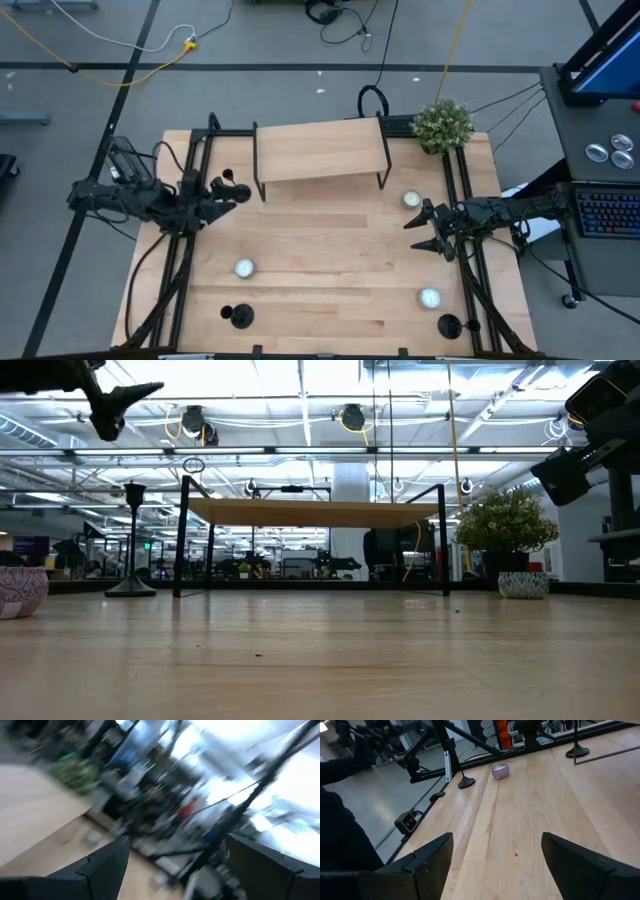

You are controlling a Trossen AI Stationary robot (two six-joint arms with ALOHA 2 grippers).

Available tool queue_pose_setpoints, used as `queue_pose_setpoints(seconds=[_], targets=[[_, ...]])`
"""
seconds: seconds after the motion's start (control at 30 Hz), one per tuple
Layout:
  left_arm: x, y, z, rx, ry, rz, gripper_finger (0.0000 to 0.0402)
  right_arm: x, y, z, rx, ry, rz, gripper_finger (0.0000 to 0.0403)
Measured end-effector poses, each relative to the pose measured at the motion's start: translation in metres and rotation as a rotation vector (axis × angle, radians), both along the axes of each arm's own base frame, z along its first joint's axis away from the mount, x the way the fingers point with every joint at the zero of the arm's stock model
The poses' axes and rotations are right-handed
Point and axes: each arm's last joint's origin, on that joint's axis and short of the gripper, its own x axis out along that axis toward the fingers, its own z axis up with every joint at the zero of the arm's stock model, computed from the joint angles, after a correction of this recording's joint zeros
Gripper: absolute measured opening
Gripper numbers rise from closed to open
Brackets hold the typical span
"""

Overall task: Pick & Place candle stick holders
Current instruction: Put the top black candle holder on the shelf

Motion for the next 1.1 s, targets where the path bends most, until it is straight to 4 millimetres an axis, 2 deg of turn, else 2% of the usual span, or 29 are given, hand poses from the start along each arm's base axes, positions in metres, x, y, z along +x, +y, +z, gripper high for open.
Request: queue_pose_setpoints(seconds=[0.2, 0.33, 0.47, 0.6, 0.67, 0.8, 1.1], targets=[[0.004, 0.003, 0.035, -0.081, 0.395, 0.121, 0.0335, 0.0, 0.0, 0.0, 0.0, 0.0, 0.0, 0.0293], [0.006, 0.007, 0.054, -0.186, 0.549, 0.246, 0.0335, 0.0, 0.0, 0.0, -0.003, -0.002, 0.001, 0.0293], [0.013, 0.012, 0.076, -0.268, 0.471, 0.339, 0.0335, 0.0, 0.0, 0.0, -0.021, -0.007, 0.004, 0.0293], [0.021, 0.012, 0.086, -0.159, 0.409, 0.319, 0.0335, 0.0, 0.0, 0.0, -0.028, -0.009, 0.006, 0.0293], [0.021, 0.013, 0.087, -0.132, 0.406, 0.306, 0.0335, 0.0, 0.0, 0.0, -0.028, -0.009, 0.006, 0.0293], [0.018, 0.018, 0.08, -0.274, 0.438, 0.364, 0.0335, 0.0, 0.0, 0.001, -0.028, -0.01, 0.006, 0.0293], [0.007, 0.027, 0.062, -0.392, 0.598, 0.476, 0.0335, 0.0, -0.001, 0.001, -0.037, -0.011, -0.02, 0.0293]])
